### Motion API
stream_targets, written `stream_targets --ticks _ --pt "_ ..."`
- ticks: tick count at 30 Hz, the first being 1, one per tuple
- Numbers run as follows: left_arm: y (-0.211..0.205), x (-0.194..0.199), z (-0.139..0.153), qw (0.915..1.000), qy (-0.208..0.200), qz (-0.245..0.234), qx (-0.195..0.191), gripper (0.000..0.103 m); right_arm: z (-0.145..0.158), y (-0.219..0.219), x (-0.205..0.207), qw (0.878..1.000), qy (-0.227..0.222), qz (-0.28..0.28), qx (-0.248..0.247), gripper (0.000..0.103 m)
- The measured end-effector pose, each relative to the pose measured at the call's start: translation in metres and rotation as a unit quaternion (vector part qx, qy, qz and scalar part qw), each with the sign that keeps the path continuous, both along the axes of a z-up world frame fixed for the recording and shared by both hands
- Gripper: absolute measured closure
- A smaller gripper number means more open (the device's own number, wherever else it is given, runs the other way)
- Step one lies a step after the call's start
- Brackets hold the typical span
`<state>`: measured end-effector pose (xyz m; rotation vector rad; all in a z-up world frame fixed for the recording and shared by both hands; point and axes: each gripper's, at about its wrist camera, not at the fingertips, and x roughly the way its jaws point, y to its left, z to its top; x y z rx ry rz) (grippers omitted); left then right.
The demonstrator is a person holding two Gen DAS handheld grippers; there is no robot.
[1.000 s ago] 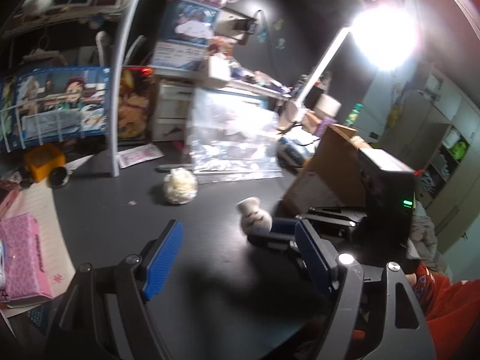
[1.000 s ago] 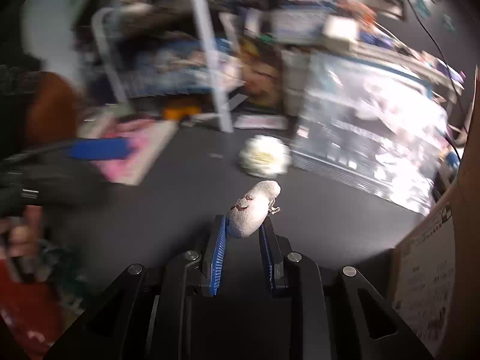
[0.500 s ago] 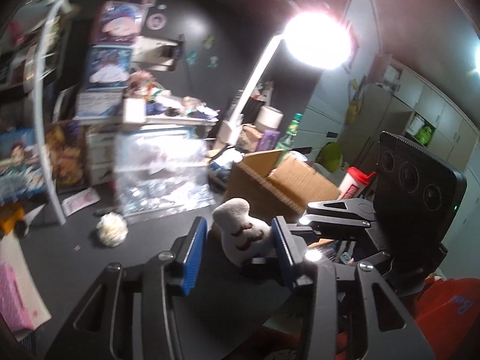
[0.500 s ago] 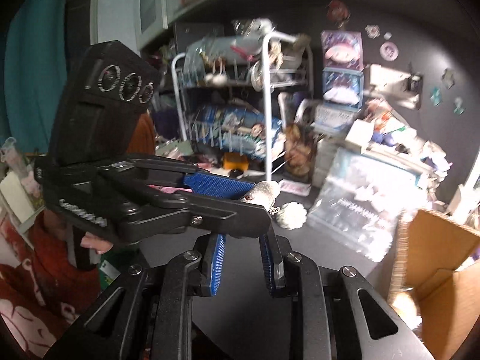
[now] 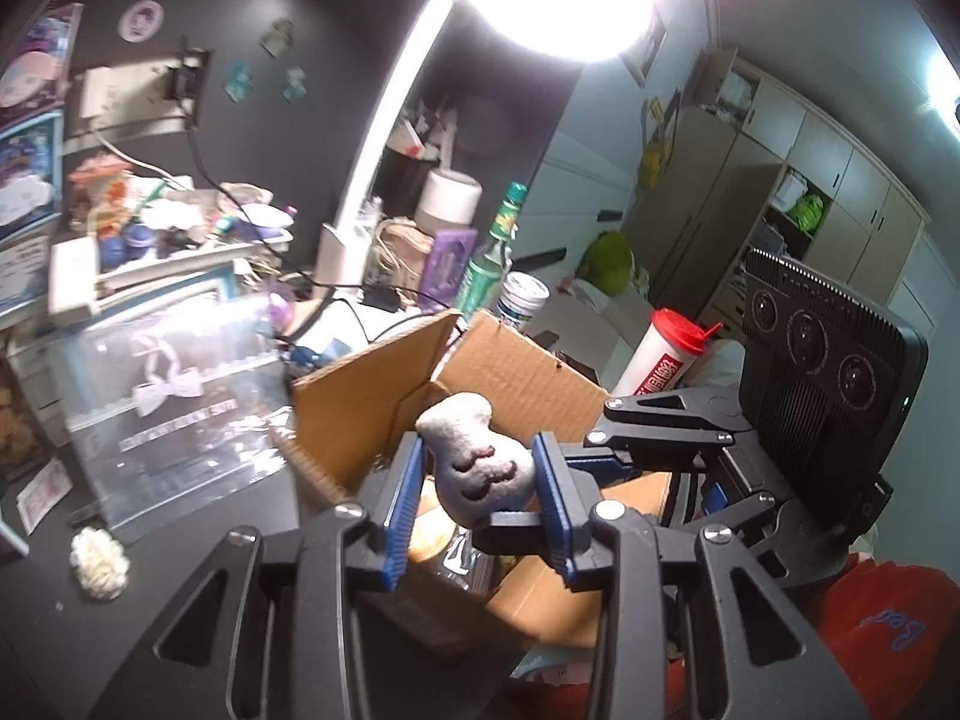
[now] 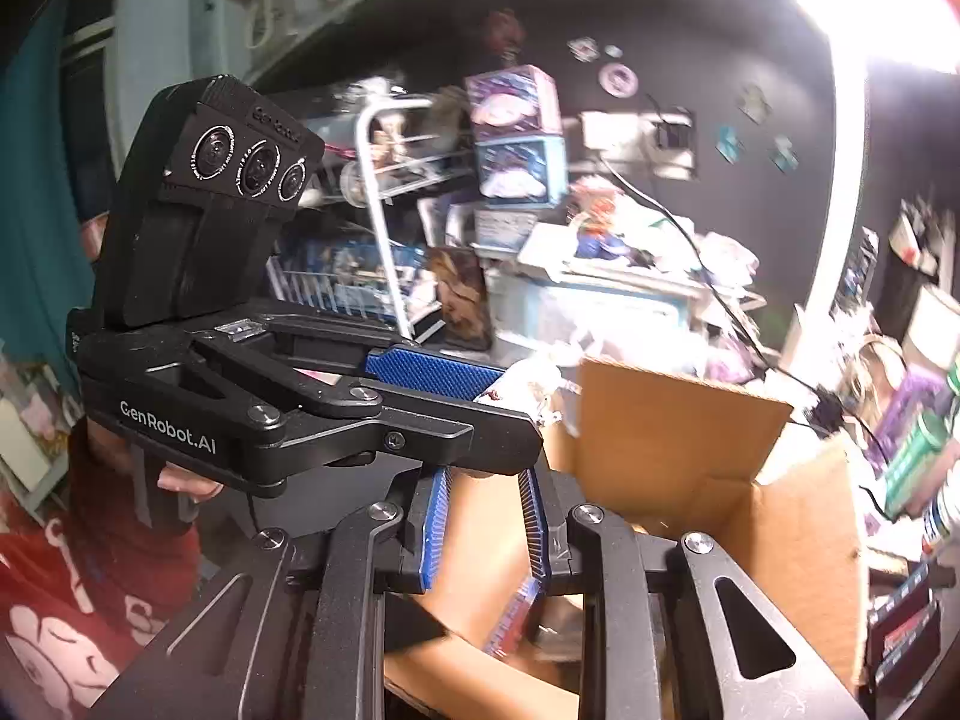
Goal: Organize objects
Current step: 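Carry the plush figure into the box and open the right gripper, then return the right tool to the white flower-shaped puff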
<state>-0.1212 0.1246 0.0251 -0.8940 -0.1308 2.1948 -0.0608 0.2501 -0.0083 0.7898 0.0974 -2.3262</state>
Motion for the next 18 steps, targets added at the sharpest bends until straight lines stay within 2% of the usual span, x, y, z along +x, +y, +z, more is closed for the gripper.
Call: stream_targets --ticks 5,6,7,8,9,11,13,14,15,17,18 --pt "0.020 -0.014 -0.007 0.9998 -0.016 -0.006 -0.011 0.069 -0.007 0.018 -0.009 1.000 -0.021 -0.006 0.007 0.084" --pt "0.023 -0.014 -0.008 0.9997 -0.015 -0.003 -0.018 0.067 -0.008 0.019 -0.009 1.000 -0.024 -0.007 0.009 0.082" --pt "0.024 -0.014 -0.007 0.9996 -0.012 0.000 -0.024 0.058 -0.009 0.020 -0.010 1.000 -0.025 -0.007 0.012 0.078" --pt "0.025 -0.013 -0.007 0.9996 -0.009 0.003 -0.026 0.053 -0.010 0.020 -0.009 1.000 -0.024 -0.009 0.016 0.068" --pt "0.024 -0.012 -0.005 0.9997 -0.005 0.006 -0.025 0.042 -0.010 0.022 -0.009 0.999 -0.025 -0.011 0.019 0.053" --pt "0.019 -0.009 -0.002 0.9998 0.000 0.007 -0.018 0.037 -0.010 0.026 -0.007 0.999 -0.022 -0.015 0.022 0.038" --pt "0.013 -0.008 0.001 0.9997 0.004 0.015 -0.016 0.034 -0.010 0.027 -0.007 0.999 -0.022 -0.019 0.023 0.036" --pt "0.008 -0.005 0.003 0.9995 0.009 0.024 -0.018 0.034 -0.009 0.028 -0.007 0.999 -0.023 -0.021 0.021 0.030" --pt "0.006 -0.004 0.005 0.9993 0.011 0.030 -0.019 0.034 -0.008 0.030 -0.007 0.999 -0.023 -0.025 0.018 0.018" --pt "-0.004 0.000 0.007 0.9988 0.017 0.043 -0.020 0.034 -0.005 0.031 -0.006 0.999 -0.019 -0.036 0.018 0.009" --pt "-0.009 0.002 0.009 0.9984 0.019 0.049 -0.019 0.033 -0.004 0.031 -0.006 0.999 -0.015 -0.042 0.020 0.009"
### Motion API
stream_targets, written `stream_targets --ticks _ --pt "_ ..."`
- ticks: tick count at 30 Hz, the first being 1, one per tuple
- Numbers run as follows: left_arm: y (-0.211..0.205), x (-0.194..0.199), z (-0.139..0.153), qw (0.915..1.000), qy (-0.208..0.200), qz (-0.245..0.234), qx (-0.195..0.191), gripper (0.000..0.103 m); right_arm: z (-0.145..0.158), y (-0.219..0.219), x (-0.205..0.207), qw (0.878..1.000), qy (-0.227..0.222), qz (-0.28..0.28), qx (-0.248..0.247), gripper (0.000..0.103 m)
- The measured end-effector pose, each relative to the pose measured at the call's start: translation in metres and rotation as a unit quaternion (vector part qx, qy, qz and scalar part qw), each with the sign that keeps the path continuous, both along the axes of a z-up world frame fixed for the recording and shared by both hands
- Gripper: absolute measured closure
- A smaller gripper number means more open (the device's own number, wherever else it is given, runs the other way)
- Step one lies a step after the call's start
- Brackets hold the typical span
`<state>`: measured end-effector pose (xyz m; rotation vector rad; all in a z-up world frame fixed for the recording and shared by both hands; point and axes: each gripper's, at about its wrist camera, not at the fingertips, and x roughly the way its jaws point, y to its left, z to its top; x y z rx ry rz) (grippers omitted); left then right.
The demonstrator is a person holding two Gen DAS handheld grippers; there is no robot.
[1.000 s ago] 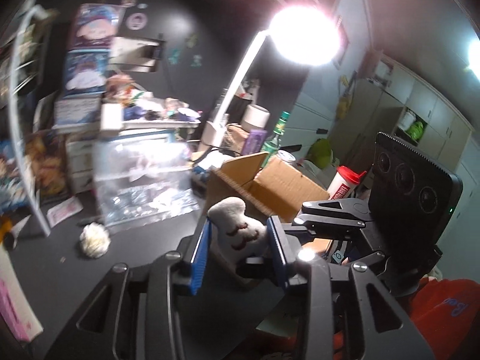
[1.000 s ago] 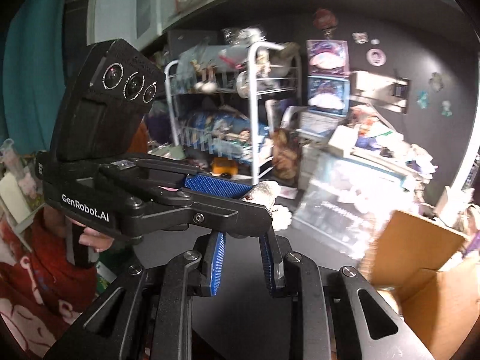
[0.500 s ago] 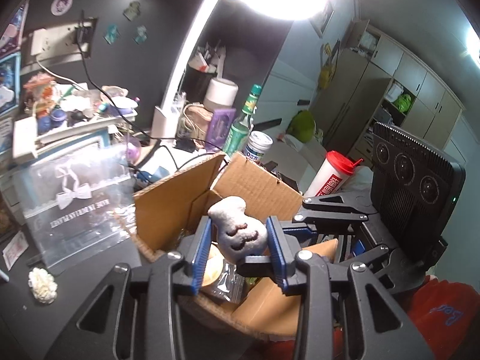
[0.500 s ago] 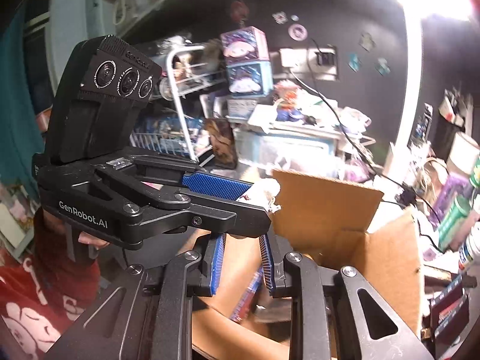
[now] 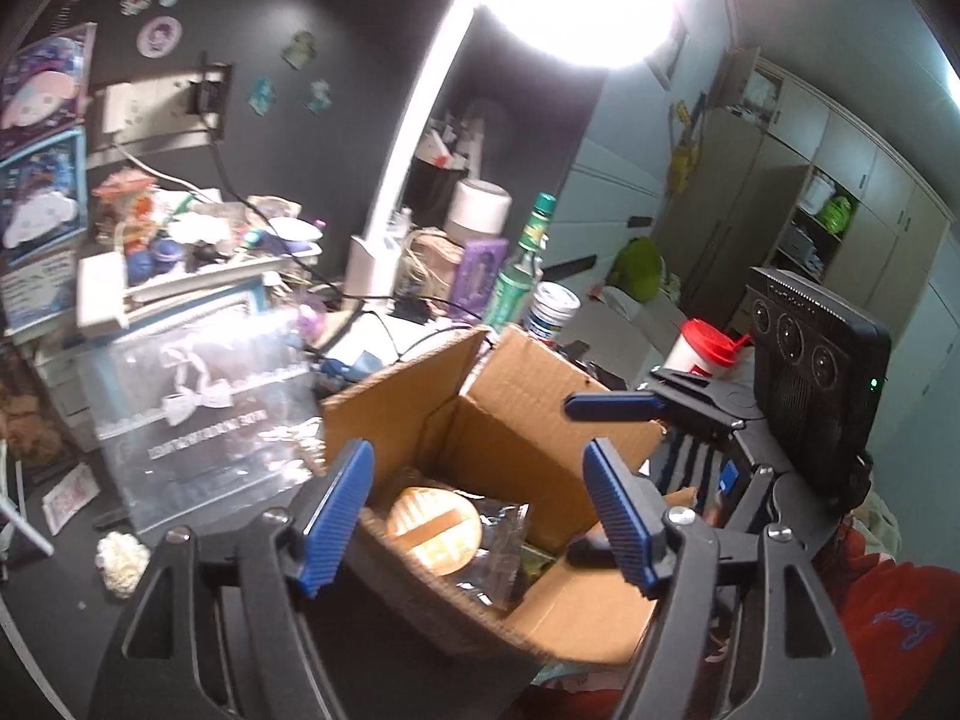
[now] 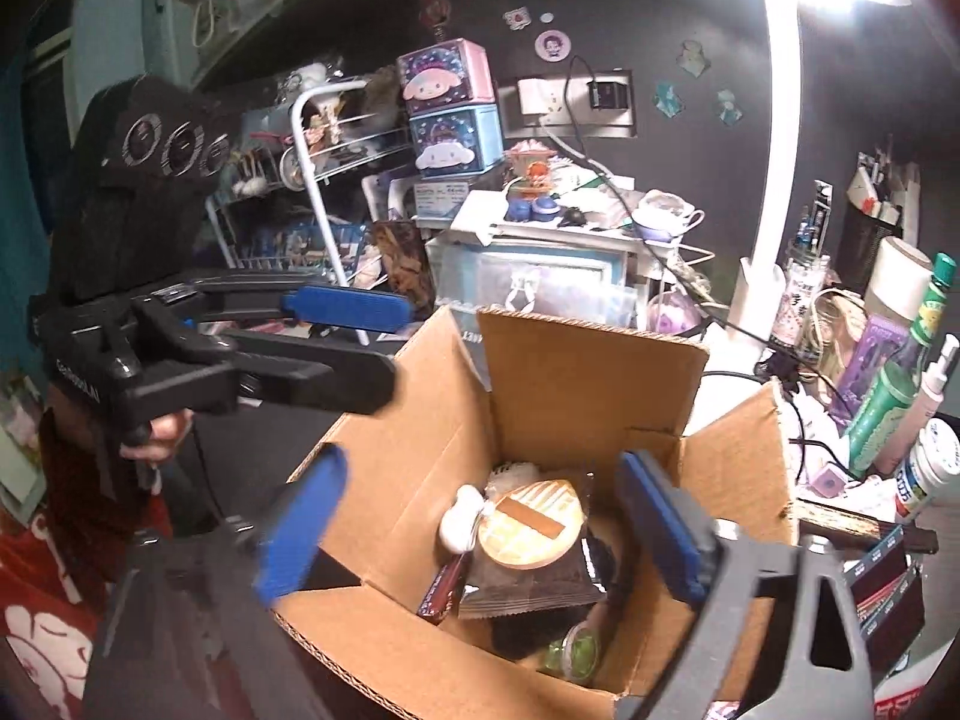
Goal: Organize objects
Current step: 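Return the right tool to the white flower-shaped puff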
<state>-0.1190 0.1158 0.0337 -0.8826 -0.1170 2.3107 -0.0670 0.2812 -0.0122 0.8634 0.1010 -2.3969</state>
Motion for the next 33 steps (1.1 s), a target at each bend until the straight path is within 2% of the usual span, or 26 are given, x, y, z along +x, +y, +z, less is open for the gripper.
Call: stream_targets --ticks 3,7,11,14,18,23,29,33 --pt "-0.017 0.008 0.004 0.9998 0.008 0.018 0.001 0.032 0.006 -0.001 0.004 1.000 0.016 -0.012 0.009 0.005" --pt "-0.039 0.022 0.006 0.9991 0.020 0.037 0.006 0.032 0.014 -0.015 0.010 0.998 0.029 -0.002 0.048 0.004" --pt "-0.066 0.037 0.005 0.9978 0.033 0.056 0.015 0.031 0.026 -0.036 0.018 0.998 0.043 0.019 0.041 0.004" --pt "-0.090 0.048 0.000 0.9960 0.038 0.079 0.016 0.031 0.031 -0.057 0.028 0.997 0.058 0.038 0.018 0.004" --pt "-0.130 0.063 -0.010 0.9919 0.041 0.118 0.018 0.031 0.029 -0.101 0.031 0.995 0.051 0.080 0.000 0.004" --pt "-0.180 0.076 -0.033 0.9864 0.035 0.160 0.015 0.028 0.006 -0.165 0.032 0.993 0.038 0.111 0.008 0.005" --pt "-0.224 0.077 -0.066 0.9825 0.004 0.184 0.025 0.028 -0.044 -0.222 0.008 0.993 -0.013 0.118 0.009 0.006" --pt "-0.243 0.066 -0.087 0.9812 -0.011 0.192 0.021 0.028 -0.085 -0.244 -0.026 0.995 -0.033 0.086 0.032 0.025"
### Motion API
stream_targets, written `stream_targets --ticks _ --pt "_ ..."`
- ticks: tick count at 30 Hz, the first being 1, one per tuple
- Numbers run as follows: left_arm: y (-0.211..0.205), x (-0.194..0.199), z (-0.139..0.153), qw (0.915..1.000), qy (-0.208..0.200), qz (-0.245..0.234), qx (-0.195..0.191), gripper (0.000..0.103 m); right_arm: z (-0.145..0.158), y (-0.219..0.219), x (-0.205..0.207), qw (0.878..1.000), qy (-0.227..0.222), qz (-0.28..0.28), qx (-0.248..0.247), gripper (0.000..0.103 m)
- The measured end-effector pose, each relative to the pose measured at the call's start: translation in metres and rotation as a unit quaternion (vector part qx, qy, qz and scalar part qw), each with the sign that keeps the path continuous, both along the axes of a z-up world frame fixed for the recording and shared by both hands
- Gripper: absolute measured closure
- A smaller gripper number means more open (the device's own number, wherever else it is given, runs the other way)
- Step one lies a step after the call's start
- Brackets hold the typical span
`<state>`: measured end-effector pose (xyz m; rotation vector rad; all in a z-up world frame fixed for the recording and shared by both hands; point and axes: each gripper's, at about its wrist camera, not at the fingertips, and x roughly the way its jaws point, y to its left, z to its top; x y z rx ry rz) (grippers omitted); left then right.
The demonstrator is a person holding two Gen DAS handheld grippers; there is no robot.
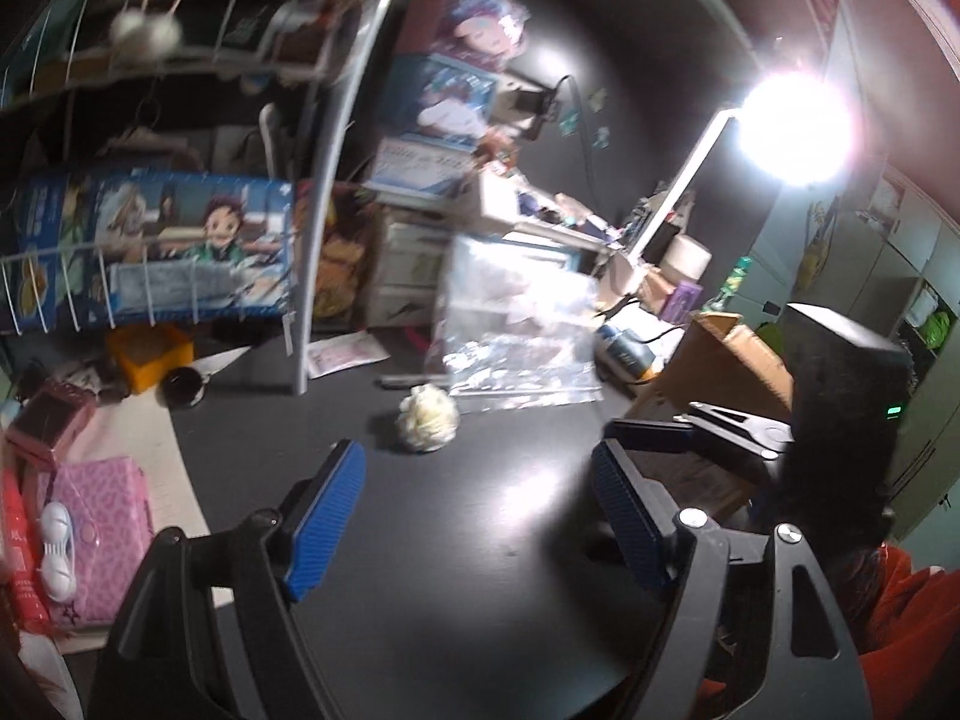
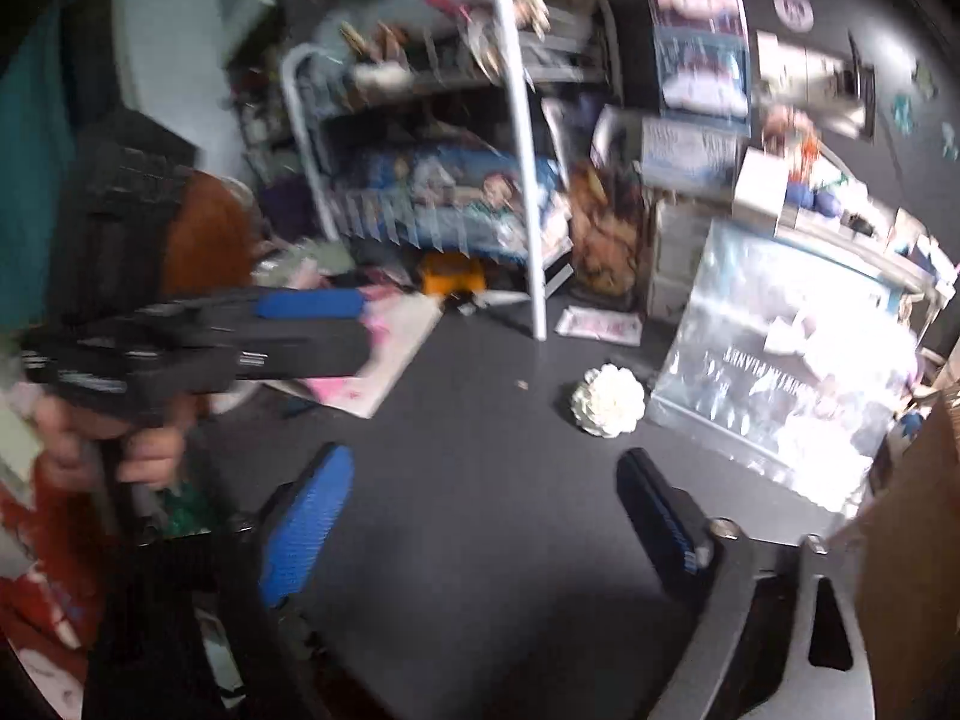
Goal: Organize objects
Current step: 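Return the right tool to the white flower-shaped puff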
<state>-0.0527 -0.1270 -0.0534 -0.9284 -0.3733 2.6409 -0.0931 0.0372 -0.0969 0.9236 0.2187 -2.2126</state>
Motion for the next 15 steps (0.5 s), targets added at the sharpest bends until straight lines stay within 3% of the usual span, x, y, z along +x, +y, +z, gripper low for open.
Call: stream_targets --ticks 5,15 --pt "-0.022 -0.031 -0.031 0.9991 -0.036 0.003 0.024 0.028 -0.043 -0.012 -0.048 0.999 -0.024 -0.039 0.024 0.035" --pt "-0.035 -0.075 -0.058 0.9972 -0.055 -0.005 0.050 0.028 -0.080 -0.029 -0.106 0.995 -0.036 -0.070 0.058 0.035"
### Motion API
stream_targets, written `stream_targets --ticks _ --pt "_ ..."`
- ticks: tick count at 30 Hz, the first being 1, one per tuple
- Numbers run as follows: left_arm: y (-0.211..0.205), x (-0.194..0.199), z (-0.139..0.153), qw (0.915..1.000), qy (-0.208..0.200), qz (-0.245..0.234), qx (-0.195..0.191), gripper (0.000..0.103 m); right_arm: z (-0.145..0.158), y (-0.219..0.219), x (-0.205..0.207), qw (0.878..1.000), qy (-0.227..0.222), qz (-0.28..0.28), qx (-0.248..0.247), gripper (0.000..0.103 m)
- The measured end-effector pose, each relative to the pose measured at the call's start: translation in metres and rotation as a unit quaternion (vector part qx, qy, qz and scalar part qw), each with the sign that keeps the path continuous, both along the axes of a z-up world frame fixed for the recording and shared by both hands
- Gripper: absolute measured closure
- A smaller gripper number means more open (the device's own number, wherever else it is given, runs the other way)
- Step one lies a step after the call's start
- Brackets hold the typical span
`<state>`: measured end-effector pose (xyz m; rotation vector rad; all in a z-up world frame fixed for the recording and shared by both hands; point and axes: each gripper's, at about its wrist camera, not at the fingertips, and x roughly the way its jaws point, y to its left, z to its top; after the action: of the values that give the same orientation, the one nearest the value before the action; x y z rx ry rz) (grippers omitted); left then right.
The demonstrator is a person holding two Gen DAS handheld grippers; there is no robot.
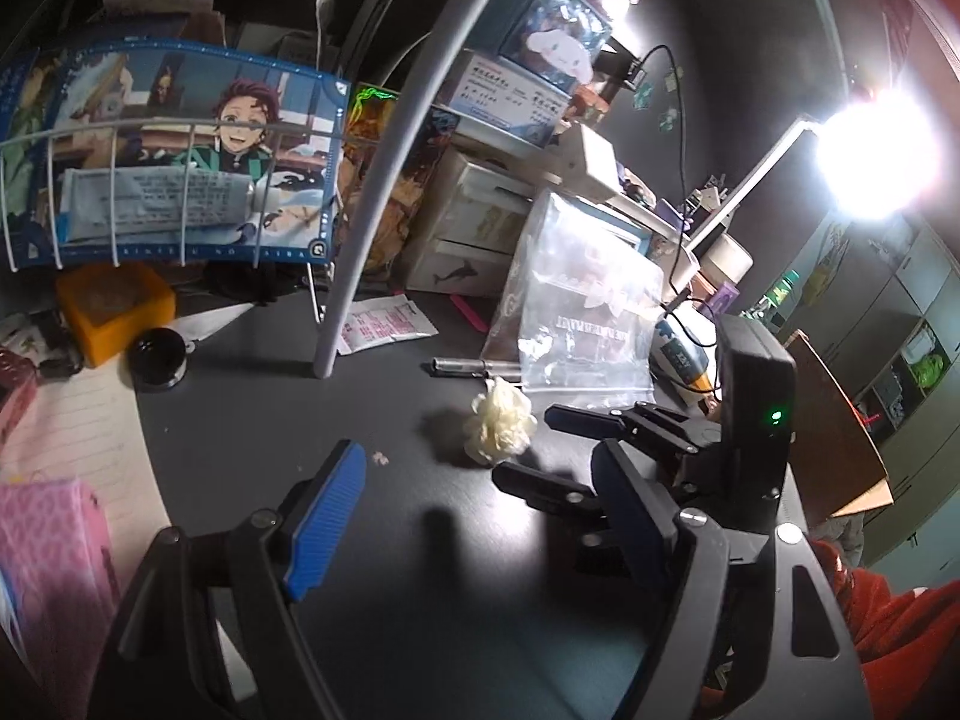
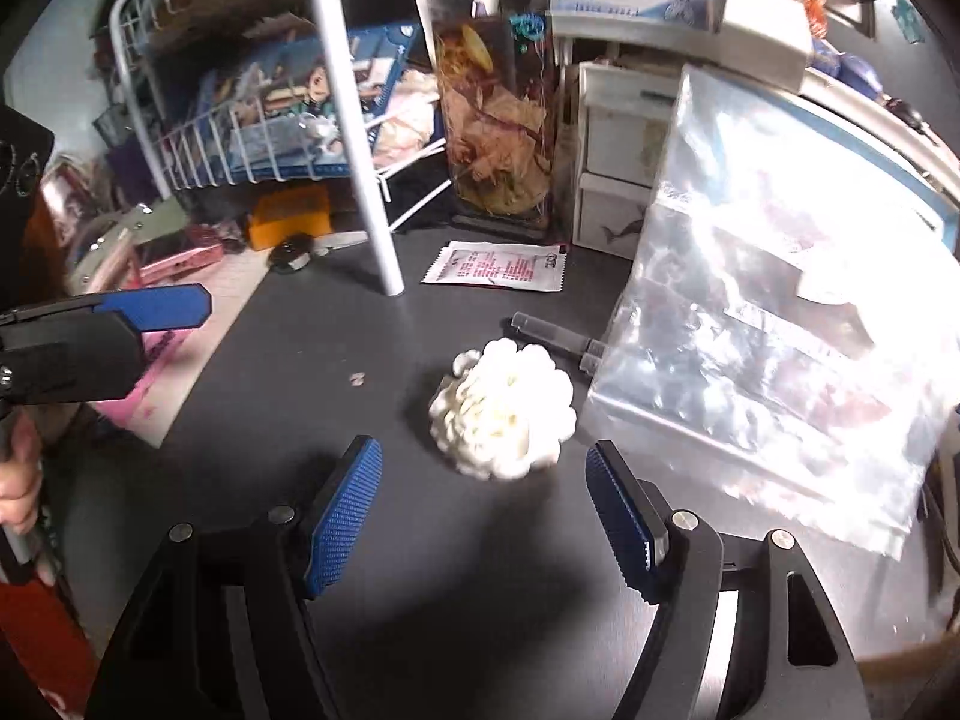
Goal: Organize objects
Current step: 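Return the right tool to the white flower-shaped puff, then grasp the white flower puff with the right gripper and lift it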
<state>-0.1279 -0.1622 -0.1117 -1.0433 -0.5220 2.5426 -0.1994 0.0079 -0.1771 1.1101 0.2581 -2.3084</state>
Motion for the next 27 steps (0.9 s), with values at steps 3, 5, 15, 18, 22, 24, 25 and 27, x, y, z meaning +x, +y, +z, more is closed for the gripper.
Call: stream_targets --ticks 3,5,15,18,22,24,25,27 --pt "-0.005 -0.007 -0.007 1.0000 -0.007 0.002 0.000 0.028 -0.007 -0.005 -0.009 1.000 -0.009 -0.002 0.005 0.040" --pt "-0.008 -0.010 -0.010 0.9999 -0.012 0.002 0.003 0.028 -0.010 -0.009 -0.013 1.000 -0.005 -0.003 0.022 0.045" --pt "-0.008 -0.008 -0.008 0.9999 -0.012 0.005 -0.006 0.028 -0.004 -0.008 -0.004 1.000 0.004 0.007 0.025 0.082" --pt "-0.005 -0.002 -0.003 0.9999 -0.009 0.004 -0.006 0.028 0.006 -0.005 0.009 1.000 0.005 0.018 0.009 0.082" --pt "0.010 0.011 0.008 0.9999 0.000 -0.016 0.000 0.028 0.025 0.000 0.035 0.999 0.007 0.044 -0.020 0.082" --pt "0.019 0.019 0.015 0.9996 0.005 -0.027 0.003 0.028 0.038 0.002 0.054 0.997 0.013 0.063 -0.033 0.082" --pt "0.023 0.023 0.019 0.9995 0.008 -0.031 0.003 0.028 0.046 0.003 0.064 0.996 0.017 0.074 -0.040 0.082" --pt "0.032 0.031 0.026 0.9990 0.013 -0.041 0.004 0.033 0.058 0.005 0.078 0.995 0.025 0.090 -0.047 0.082"
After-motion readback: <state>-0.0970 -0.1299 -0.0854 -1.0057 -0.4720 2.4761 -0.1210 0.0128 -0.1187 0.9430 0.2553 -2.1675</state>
